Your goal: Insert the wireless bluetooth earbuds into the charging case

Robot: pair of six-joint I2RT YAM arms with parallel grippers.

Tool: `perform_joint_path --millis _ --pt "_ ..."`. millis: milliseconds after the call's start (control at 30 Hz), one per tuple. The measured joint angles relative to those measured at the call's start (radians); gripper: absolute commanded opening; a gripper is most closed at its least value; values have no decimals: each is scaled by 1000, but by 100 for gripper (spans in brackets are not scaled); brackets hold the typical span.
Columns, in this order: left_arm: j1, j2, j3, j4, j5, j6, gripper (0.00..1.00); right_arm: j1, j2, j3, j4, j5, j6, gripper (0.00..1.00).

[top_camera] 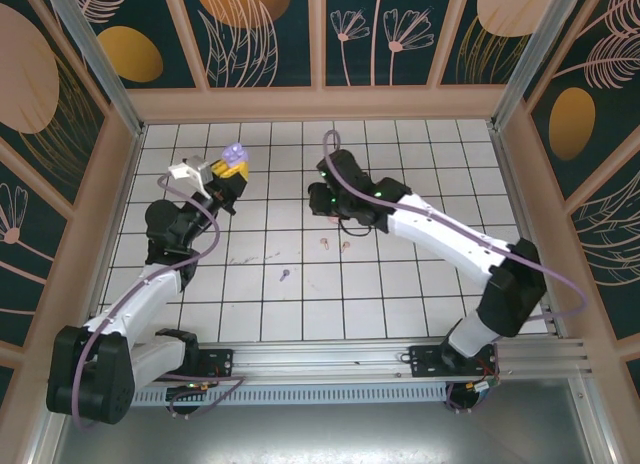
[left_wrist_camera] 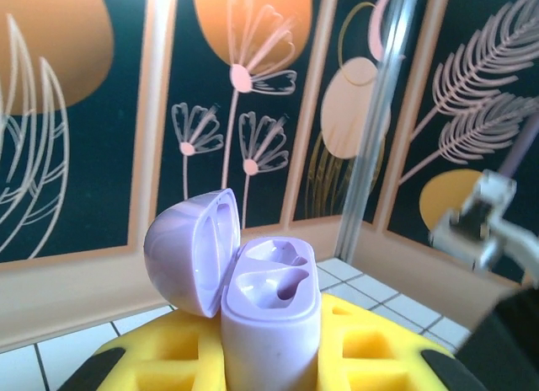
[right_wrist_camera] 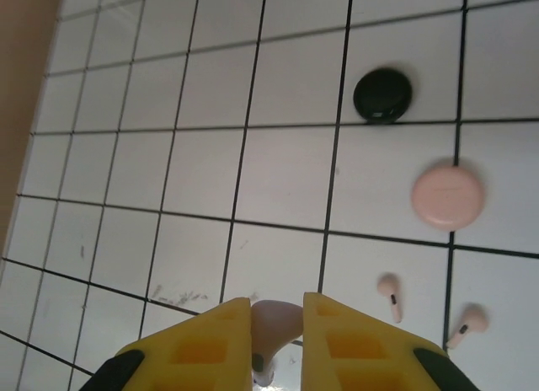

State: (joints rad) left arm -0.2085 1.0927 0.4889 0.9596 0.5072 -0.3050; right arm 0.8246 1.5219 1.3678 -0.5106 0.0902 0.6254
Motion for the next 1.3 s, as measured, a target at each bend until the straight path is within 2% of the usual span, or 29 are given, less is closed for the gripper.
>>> perform_joint_path --millis 367,567,933,1300 --pt "-128 73 -60 116 127 175 0 -49 -210 -12 88 -9 -161 20" --pt "-171 145 -39 135 169 253 0 -51 -254 -17 192 -86 -281 20" --pt "-205 249 107 135 304 287 0 -51 -278 -97 294 -266 -483 19" --pt "-219 281 128 129 357 286 0 -51 -300 -142 350 -348 -508 19"
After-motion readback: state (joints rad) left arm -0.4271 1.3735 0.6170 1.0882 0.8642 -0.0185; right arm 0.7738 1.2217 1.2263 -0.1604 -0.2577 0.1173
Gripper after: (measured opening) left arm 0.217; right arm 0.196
